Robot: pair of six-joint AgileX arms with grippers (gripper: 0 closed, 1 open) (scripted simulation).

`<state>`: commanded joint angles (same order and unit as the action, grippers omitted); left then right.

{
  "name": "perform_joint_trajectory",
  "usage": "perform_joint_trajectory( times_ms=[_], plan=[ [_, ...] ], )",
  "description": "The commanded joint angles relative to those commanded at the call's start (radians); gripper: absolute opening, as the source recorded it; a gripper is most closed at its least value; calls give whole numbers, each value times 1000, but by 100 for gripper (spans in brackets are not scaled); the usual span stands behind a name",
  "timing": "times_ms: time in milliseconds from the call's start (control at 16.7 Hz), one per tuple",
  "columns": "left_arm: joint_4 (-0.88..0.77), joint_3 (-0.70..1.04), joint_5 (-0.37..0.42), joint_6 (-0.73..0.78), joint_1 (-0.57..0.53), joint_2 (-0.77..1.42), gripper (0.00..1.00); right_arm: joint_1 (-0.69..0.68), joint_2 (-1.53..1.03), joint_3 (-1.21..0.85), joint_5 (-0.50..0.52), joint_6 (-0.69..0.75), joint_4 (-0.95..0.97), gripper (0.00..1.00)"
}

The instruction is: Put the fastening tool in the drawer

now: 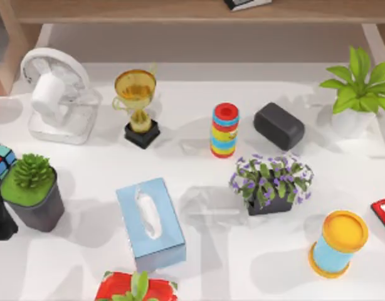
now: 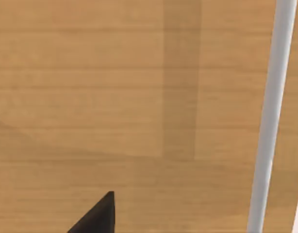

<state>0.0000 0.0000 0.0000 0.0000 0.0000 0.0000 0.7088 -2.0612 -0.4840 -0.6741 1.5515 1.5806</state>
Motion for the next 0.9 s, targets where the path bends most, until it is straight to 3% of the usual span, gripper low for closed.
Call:
perform_joint_trajectory(
  times_ms=[900],
  plan=[
    [0, 0, 0, 0, 0, 0, 100, 43, 13, 57, -47, 0, 42, 100]
  ],
)
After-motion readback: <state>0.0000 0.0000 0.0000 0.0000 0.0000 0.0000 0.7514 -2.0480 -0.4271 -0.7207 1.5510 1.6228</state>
